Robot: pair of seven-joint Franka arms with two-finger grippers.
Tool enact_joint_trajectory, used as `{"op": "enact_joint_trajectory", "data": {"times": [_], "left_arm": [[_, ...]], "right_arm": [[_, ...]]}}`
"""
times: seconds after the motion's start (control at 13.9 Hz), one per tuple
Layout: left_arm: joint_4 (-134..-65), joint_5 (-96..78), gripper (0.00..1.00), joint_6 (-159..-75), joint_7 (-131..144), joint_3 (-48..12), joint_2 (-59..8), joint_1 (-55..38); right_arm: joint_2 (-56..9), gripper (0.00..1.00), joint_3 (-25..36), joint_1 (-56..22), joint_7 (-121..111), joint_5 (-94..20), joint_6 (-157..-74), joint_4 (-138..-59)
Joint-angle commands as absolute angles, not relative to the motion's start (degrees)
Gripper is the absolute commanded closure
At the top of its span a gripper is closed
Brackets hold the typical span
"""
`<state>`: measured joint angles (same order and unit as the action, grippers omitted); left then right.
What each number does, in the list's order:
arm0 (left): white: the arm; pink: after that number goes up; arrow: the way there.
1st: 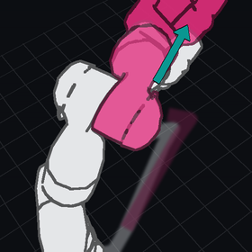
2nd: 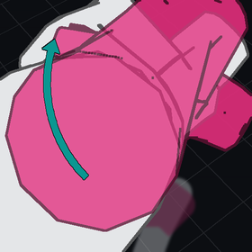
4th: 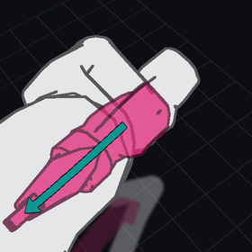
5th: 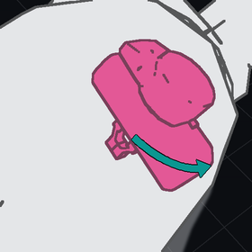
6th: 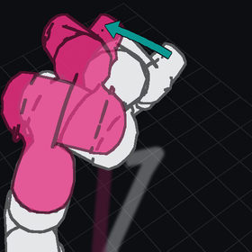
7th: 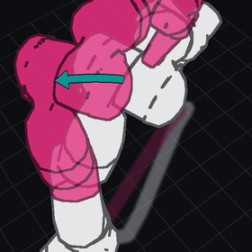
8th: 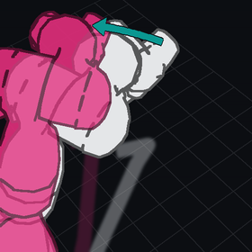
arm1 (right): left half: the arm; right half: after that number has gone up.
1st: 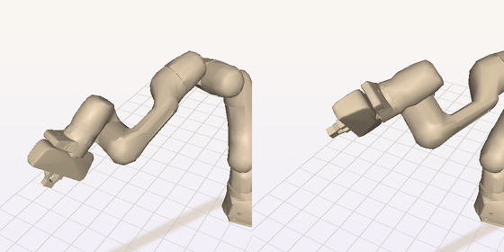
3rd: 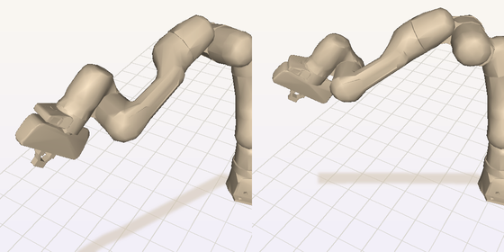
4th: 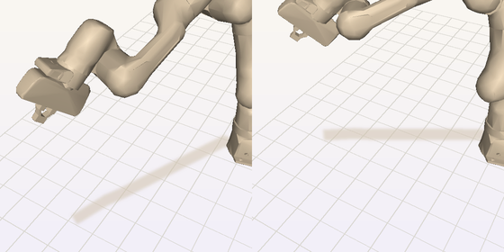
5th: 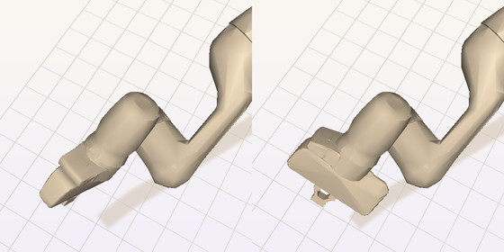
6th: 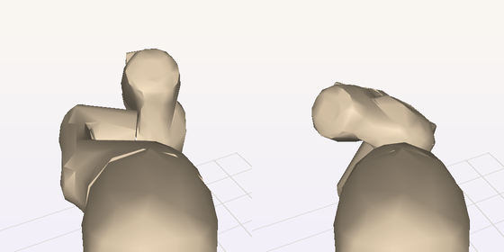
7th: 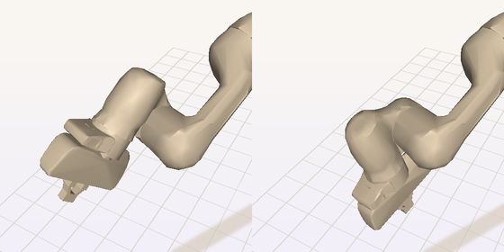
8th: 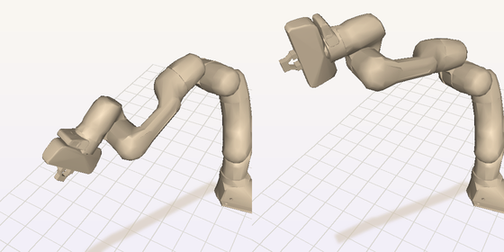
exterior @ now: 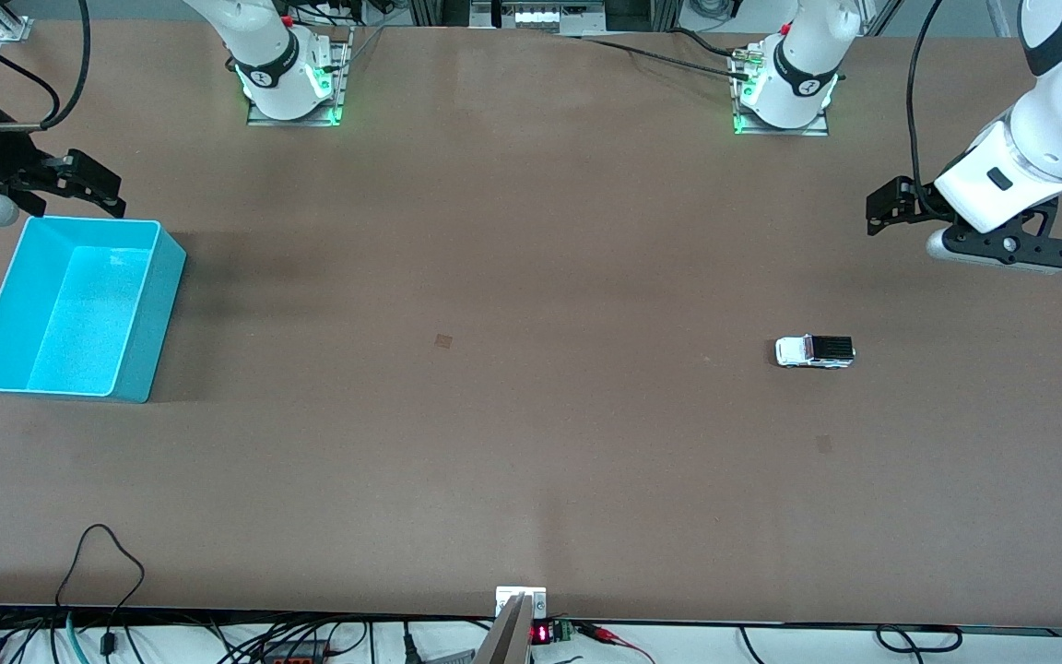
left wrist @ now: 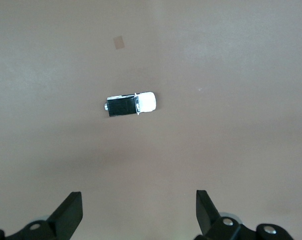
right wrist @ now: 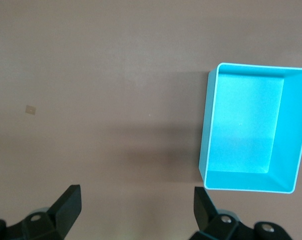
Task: Wind and store white jeep toy
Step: 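Move the left gripper down over the white toy jeep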
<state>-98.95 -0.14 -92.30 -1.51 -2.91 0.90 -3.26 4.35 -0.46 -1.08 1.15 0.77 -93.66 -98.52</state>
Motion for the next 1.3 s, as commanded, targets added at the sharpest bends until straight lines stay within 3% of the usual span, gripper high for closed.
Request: {"op": "enact_joint_trajectory", "data": {"times": [0.0, 0.65, 0.86, 1.22], "left_arm": [[-97.74, -0.26, 0.00, -91.58, -3.16, -2.64, 0.27, -3.08], [-97.38, -0.35, 0.00, -89.04, -2.81, -2.37, -1.05, -2.72], [-93.80, -0.35, 0.00, -80.62, -3.07, -2.29, -6.14, -2.72], [-93.34, 1.76, 0.00, -84.45, -23.06, -2.37, -10.01, -2.20]], "right_arm": [[4.14, 0.00, -0.44, -0.70, -0.09, -0.26, -94.75, -98.45], [2.64, 0.00, -0.35, -0.70, 0.09, -0.62, -95.54, -96.94], [2.72, 0.00, -0.35, -0.70, -0.09, -0.62, -95.36, -96.94], [2.99, 0.00, -0.35, -0.79, 0.09, -0.61, -95.01, -97.12]]}}
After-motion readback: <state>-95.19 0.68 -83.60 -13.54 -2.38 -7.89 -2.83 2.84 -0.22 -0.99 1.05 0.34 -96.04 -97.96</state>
